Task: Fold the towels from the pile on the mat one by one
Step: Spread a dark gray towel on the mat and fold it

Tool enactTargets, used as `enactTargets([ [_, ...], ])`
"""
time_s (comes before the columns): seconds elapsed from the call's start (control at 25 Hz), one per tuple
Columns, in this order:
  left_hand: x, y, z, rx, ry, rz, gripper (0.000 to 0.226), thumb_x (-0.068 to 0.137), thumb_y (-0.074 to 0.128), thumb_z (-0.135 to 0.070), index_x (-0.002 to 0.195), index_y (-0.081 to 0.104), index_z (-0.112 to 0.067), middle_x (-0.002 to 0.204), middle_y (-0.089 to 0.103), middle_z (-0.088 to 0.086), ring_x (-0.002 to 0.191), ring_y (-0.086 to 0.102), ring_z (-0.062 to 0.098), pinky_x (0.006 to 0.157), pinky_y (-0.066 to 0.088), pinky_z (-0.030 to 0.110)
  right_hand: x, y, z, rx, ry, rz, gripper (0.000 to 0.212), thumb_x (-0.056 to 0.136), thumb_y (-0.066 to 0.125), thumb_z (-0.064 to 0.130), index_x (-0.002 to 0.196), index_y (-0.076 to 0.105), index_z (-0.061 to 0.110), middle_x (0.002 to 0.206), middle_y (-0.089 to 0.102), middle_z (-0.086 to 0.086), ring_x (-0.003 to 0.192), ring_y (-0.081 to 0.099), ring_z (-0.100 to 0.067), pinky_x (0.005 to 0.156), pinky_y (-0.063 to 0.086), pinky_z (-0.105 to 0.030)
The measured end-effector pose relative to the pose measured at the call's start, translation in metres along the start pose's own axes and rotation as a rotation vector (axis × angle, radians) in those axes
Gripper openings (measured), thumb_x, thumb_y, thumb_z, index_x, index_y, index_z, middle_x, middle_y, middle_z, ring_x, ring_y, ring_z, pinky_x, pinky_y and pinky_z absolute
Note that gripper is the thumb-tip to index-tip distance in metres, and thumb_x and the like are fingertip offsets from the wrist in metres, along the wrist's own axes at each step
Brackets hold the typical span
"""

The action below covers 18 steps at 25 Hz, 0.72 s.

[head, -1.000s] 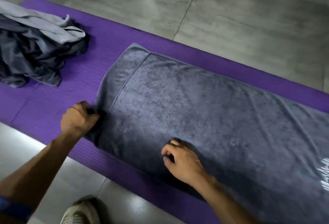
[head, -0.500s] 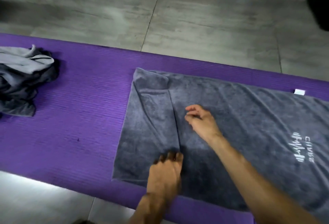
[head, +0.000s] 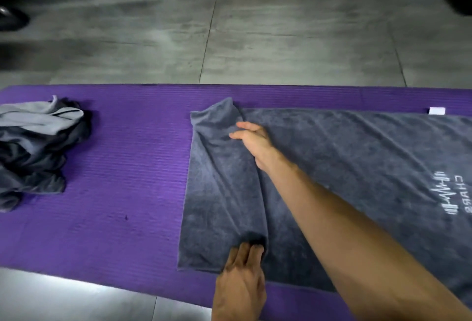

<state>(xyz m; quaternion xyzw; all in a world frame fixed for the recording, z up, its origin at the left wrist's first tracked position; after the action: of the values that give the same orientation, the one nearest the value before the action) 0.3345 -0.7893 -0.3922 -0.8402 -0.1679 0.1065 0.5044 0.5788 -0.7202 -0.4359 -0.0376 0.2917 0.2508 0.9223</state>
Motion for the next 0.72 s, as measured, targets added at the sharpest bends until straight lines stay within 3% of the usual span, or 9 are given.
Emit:
enactTargets([
  [0.2,0.003,0.003,-0.063,-0.113,0.29,-0.151,0.031,0.074,0.052,-0.021,0.104,0.053,-0.027,0.099,0.049,-0.008,0.077,0.052,0.012,0.044,0.049,0.027,-0.023,-0.125,0.007,0.026,-0.182,-0.207,0.045,0.078,0.076,0.008,0.12,0.067,0.02,0.138,0.049,0.008,0.125,0.049,-0.006,0.105,0.038,-0.018],
  [0.32,-0.001,0.03,-0.099,-0.145,0.369,-0.124,0.028,0.074,0.056,-0.02,0.101,0.054,-0.028,0.097,0.051,-0.01,0.073,0.055,0.012,0.043,0.048,0.027,-0.028,-0.19,-0.005,0.01,-0.085,-0.252,0.041,0.076,0.077,0.011,0.113,0.07,0.026,0.131,0.062,-0.002,0.119,0.058,-0.013,0.099,0.048,-0.026],
  [0.44,-0.004,0.051,-0.114,-0.058,0.358,-0.06,0.022,0.073,0.057,-0.022,0.094,0.059,-0.028,0.088,0.053,-0.011,0.073,0.053,0.012,0.041,0.046,0.028,-0.015,-0.193,0.003,-0.049,-0.03,-0.176,0.04,0.079,0.076,0.015,0.117,0.068,0.028,0.124,0.066,0.002,0.113,0.06,-0.011,0.09,0.048,-0.021],
  [0.6,-0.004,0.053,-0.114,-0.036,0.332,0.022,0.016,0.074,0.054,-0.023,0.082,0.068,-0.027,0.078,0.059,-0.011,0.072,0.059,0.011,0.041,0.046,0.028,0.007,-0.171,0.017,0.003,-0.005,-0.158,0.054,0.068,0.083,0.027,0.119,0.067,0.023,0.127,0.063,0.001,0.116,0.059,-0.014,0.103,0.047,-0.031],
  [0.72,0.002,0.048,-0.115,-0.105,0.281,0.003,0.013,0.07,0.058,-0.018,0.077,0.066,-0.025,0.074,0.06,-0.009,0.069,0.058,0.012,0.044,0.046,0.028,0.009,-0.184,0.017,0.146,-0.054,-0.237,0.045,0.059,0.084,0.025,0.101,0.07,0.026,0.129,0.062,-0.003,0.118,0.06,-0.018,0.106,0.046,-0.037],
])
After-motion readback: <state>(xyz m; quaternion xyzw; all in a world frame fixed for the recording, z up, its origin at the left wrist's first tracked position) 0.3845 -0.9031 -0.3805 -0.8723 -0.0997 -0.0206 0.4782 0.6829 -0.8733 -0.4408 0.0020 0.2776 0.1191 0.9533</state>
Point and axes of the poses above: each hand's wrist, its own x-axis towards the middle knuckle, its own y-axis out of the palm, z = x × y, the point moved 8 cm from there along x, towards the middle knuckle
